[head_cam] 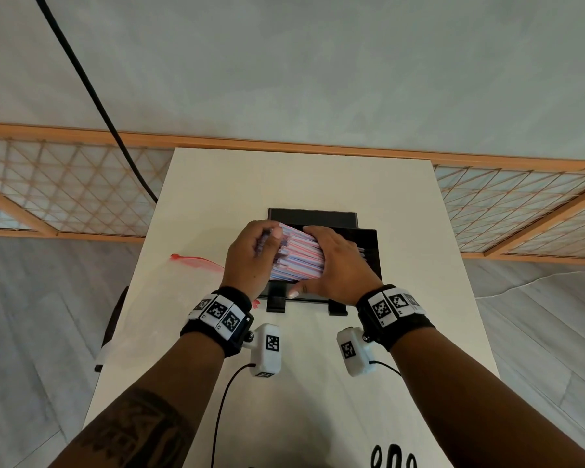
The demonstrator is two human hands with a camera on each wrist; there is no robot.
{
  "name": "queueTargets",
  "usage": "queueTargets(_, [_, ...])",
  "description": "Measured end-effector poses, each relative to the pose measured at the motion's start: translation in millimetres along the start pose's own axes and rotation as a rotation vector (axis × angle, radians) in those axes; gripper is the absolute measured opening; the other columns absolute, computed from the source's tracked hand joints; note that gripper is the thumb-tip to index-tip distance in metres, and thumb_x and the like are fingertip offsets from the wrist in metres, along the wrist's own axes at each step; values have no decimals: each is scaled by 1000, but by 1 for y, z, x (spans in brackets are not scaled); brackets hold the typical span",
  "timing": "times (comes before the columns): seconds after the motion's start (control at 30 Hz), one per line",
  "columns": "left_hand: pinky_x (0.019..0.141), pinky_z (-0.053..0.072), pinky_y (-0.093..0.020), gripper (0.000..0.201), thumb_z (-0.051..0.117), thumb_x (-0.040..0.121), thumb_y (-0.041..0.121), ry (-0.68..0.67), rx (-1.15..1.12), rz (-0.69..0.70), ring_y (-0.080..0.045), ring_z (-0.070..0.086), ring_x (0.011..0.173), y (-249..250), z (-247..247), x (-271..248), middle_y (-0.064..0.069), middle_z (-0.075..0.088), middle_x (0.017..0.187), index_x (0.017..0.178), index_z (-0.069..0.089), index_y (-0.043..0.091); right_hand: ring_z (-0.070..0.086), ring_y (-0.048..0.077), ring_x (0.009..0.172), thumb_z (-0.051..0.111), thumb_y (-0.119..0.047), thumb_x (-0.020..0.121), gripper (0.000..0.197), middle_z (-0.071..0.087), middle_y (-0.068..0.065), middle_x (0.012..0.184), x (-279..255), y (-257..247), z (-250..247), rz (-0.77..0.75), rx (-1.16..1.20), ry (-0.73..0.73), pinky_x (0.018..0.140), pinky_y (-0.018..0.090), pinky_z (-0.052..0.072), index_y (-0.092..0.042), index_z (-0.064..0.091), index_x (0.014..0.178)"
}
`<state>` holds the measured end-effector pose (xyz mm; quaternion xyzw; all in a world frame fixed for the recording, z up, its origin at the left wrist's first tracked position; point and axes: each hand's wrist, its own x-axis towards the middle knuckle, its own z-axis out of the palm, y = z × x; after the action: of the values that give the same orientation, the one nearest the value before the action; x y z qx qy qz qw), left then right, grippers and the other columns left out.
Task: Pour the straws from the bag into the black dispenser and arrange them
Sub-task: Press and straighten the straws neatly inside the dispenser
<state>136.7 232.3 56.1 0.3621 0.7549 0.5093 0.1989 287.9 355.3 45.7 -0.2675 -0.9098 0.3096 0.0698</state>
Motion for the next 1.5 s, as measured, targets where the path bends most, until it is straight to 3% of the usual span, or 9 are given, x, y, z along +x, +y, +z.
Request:
queueTargets(0.23, [83, 47, -9, 22, 51, 101, 30, 21, -22, -2, -5, 65, 97, -4, 2, 1, 5, 70, 107, 111, 67, 19, 47, 22, 127, 60, -93, 46, 124, 50, -1, 141, 2, -2, -3, 45, -66, -32, 110, 50, 35, -24, 40, 146])
queueTargets(0.43, [87, 51, -18, 24, 48, 102, 28, 4, -49, 7, -7, 65, 100, -8, 1, 2, 5, 70, 108, 113, 67, 18, 48, 17, 126, 74, -85, 51, 114, 51, -5, 139, -1, -5, -5, 55, -70, -74, 106, 48, 30, -27, 38, 143])
queueTargets(0.73, [84, 50, -16, 23, 47, 103, 25, 14, -50, -11, -3, 65, 98, -11, 1, 1, 6, 70, 108, 113, 67, 19, 49, 18, 119, 74, -86, 51, 112, 52, -4, 132, 2, -10, -6, 79, -90, -84, 98, 41, 26, -27, 37, 139])
queueTargets(0.83, [80, 48, -15, 26, 44, 104, 30, 22, -44, -15, -3, 66, 94, -12, 1, -4, 6, 71, 103, 110, 67, 20, 50, 15, 123, 68, -91, 49, 116, 51, -7, 136, 2, -8, -4, 52, -125, -80, 101, 47, 32, -31, 33, 143])
queueTargets(1.03, [94, 55, -37, 46, 31, 101, 54, 9, -153, -11, -14, 67, 108, -10, -2, -11, 4, 68, 116, 121, 61, 25, 47, 22, 129, 61, -95, 50, 126, 51, -4, 146, 3, -7, -6, 44, -205, -116, 103, 52, 30, -32, 25, 153])
queueTargets(1.17, [99, 53, -30, 57, 27, 98, 59, -61, -206, -33, -8, 65, 114, -9, -5, -12, 4, 67, 125, 131, 60, 26, 53, 20, 124, 59, -97, 49, 126, 53, -4, 139, 5, -8, -7, 21, -233, -109, 106, 56, 31, -32, 27, 151])
queueTargets(1.3, [104, 51, -39, 58, 24, 98, 63, -141, -156, -57, -10, 64, 118, -11, -8, -7, 6, 67, 126, 131, 59, 30, 54, 17, 122, 64, -94, 50, 124, 50, -5, 138, 5, -9, -7, 2, -219, -82, 105, 54, 39, -31, 28, 151])
queueTargets(1.37, [107, 48, -37, 57, 25, 99, 59, -143, -134, -52, -8, 61, 121, -10, -9, -5, 7, 64, 130, 133, 57, 27, 54, 17, 122, 64, -94, 51, 123, 50, -5, 138, 4, -10, -6, -13, -236, -55, 103, 52, 41, -31, 30, 151])
queueTargets(1.5, [112, 37, -18, 48, 30, 105, 39, -13, -83, 0, -1, 49, 130, -8, -8, -8, 4, 52, 142, 140, 53, 16, 50, 19, 127, 59, -97, 50, 123, 51, -6, 141, 1, -8, -3, -13, -267, -21, 103, 53, 38, -31, 34, 151])
